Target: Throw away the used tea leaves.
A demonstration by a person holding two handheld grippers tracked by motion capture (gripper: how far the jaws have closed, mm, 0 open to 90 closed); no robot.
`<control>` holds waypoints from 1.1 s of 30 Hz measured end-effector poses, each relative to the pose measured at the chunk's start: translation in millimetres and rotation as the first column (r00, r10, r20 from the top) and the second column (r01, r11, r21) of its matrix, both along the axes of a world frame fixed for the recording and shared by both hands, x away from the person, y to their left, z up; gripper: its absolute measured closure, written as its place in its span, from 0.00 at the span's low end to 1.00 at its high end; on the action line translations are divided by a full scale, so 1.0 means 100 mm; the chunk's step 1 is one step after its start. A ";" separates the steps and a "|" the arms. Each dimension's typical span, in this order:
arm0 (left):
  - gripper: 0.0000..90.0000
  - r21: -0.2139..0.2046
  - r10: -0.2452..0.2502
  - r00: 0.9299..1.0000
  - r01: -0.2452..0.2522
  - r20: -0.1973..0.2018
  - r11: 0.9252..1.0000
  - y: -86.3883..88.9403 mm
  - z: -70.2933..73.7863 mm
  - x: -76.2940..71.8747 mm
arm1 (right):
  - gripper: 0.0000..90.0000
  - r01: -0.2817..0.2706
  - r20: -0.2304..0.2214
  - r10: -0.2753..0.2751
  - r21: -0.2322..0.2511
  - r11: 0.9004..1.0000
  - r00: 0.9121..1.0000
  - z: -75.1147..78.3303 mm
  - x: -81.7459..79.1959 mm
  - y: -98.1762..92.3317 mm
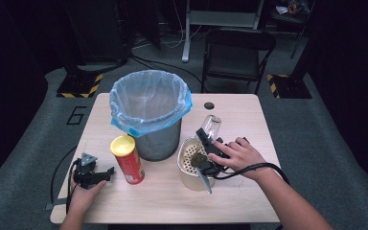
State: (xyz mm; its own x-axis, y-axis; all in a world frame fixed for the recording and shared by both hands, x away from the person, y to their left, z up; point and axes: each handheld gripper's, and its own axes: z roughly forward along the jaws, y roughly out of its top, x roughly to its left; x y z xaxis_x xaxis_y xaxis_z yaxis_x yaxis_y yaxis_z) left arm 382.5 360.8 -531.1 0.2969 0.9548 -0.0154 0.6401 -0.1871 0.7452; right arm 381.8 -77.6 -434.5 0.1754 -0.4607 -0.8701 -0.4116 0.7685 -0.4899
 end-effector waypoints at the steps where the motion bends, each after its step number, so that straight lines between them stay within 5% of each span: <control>1: 0.16 0.000 0.000 1.000 0.000 0.000 1.000 0.00 0.00 0.00 | 0.42 0.028 0.007 -0.027 -0.053 0.998 1.000 0.02 -0.02 -0.01; 4: 0.16 0.000 0.000 1.000 0.000 0.000 1.000 0.00 0.00 0.00 | 0.42 0.010 0.027 -0.008 -0.063 0.998 1.000 0.05 -0.04 0.01; 30: 0.16 0.000 0.000 1.000 0.000 0.000 1.000 0.00 0.00 0.00 | 0.42 0.031 -0.031 -0.032 -0.047 0.998 0.999 0.11 -0.04 0.01; 31: 0.16 0.000 0.000 1.000 0.000 -0.001 1.000 0.00 0.00 0.00 | 0.42 -0.008 0.033 0.009 -0.022 1.000 0.999 0.15 -0.05 0.04; 33: 0.16 0.000 0.000 1.000 0.000 0.000 1.000 0.00 0.00 0.00 | 0.42 -0.015 0.037 0.016 -0.023 1.000 0.999 0.16 -0.05 0.04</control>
